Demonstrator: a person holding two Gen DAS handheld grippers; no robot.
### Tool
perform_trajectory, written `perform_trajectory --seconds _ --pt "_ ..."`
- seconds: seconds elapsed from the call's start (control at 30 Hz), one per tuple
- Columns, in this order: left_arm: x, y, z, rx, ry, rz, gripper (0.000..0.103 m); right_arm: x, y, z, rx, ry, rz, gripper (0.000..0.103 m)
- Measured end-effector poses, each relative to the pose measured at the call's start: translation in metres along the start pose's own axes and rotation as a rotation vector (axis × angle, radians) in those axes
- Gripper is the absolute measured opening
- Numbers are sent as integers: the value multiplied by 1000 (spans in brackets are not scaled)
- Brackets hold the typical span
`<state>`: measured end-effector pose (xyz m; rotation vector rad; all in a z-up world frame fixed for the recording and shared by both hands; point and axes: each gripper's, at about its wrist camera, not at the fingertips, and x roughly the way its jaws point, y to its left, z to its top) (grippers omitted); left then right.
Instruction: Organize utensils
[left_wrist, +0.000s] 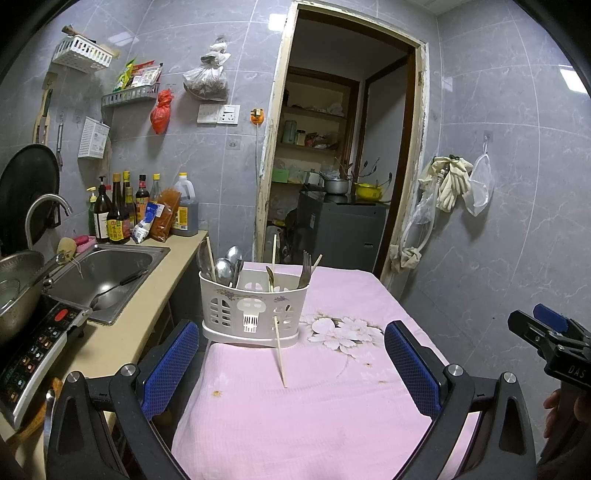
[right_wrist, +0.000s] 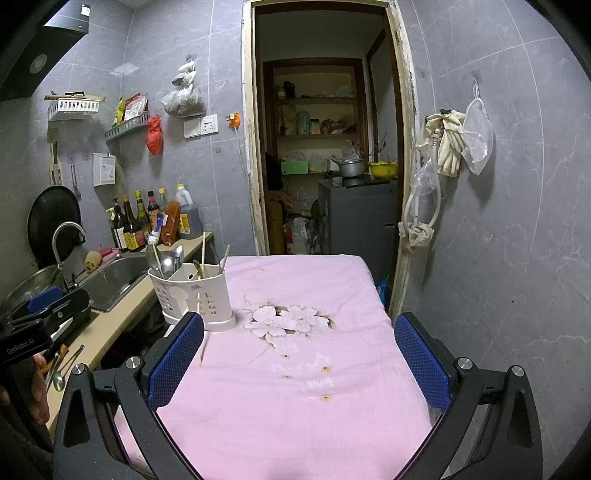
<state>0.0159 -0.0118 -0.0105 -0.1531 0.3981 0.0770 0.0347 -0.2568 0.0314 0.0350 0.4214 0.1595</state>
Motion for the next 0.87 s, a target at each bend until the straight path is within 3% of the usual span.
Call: perform_trajectory --seconds 0.87 --pt "9 -7 1 10 34 32 101 4 -1 -7 -4 13 5 101"
